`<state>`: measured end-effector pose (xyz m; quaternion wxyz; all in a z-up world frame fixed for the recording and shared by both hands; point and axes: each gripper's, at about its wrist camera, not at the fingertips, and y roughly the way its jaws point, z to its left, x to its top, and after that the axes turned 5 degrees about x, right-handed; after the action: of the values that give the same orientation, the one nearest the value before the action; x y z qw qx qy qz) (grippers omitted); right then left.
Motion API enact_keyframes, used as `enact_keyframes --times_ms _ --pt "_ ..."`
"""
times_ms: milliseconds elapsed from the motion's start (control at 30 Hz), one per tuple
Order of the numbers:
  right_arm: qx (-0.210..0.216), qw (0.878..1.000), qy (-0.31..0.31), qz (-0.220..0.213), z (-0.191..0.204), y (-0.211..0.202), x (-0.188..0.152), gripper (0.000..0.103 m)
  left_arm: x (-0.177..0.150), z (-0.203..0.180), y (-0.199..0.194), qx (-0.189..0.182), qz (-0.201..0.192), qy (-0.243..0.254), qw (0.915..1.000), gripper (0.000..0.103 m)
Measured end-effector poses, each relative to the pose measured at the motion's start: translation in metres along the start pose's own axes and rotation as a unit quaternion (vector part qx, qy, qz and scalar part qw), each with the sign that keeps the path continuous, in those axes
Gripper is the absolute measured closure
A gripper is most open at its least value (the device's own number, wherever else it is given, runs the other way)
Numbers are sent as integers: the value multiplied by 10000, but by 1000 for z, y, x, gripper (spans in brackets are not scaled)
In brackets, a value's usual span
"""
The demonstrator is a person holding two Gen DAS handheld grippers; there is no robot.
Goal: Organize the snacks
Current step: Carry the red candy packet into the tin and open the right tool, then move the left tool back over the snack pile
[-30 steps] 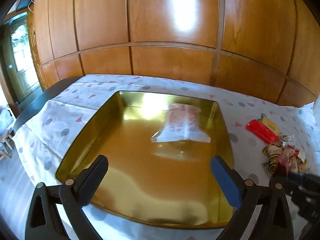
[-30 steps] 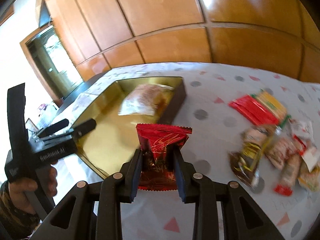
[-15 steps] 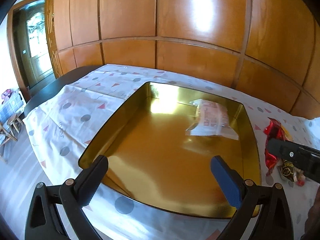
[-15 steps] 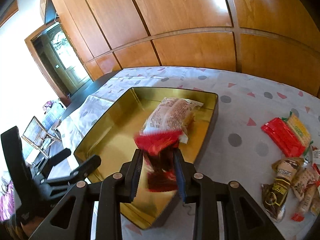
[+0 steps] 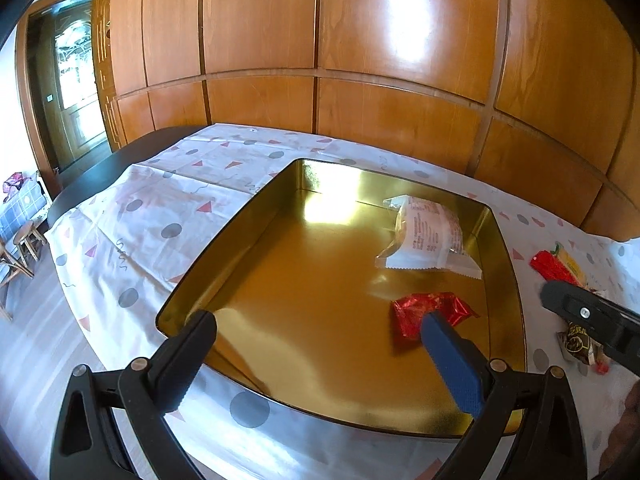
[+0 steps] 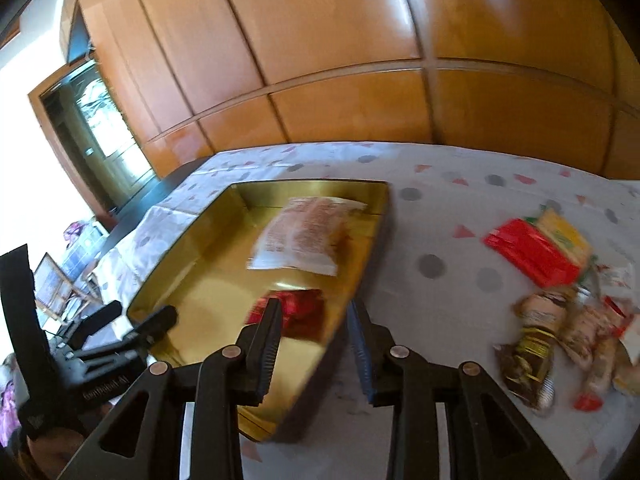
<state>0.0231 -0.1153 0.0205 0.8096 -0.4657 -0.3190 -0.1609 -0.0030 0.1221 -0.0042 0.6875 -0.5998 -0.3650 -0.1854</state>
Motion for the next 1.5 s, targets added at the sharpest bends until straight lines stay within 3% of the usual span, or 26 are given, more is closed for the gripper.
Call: enact_keyframes --times_ms 433,967,1200,1367,1500 --pt "-1023 9938 423 -93 -66 -48 -37 68 -6 -20 -8 -201 -47 283 9994 0" --pt "-1968 9748 1050 22 -138 -99 -91 68 -9 -64 -26 -501 -160 861 9949 0" --pt "-2269 9650 1303 143 -163 -114 -111 68 -12 -108 -43 -1040 -268 1409 9842 0" --pt "-2417 9582 1518 201 -179 -122 -127 68 -18 -148 -48 -1535 -141 1893 9697 2" --pt "-2551 9541 1551 243 -185 -126 -137 68 -24 -181 -47 -1932 109 2273 9544 19"
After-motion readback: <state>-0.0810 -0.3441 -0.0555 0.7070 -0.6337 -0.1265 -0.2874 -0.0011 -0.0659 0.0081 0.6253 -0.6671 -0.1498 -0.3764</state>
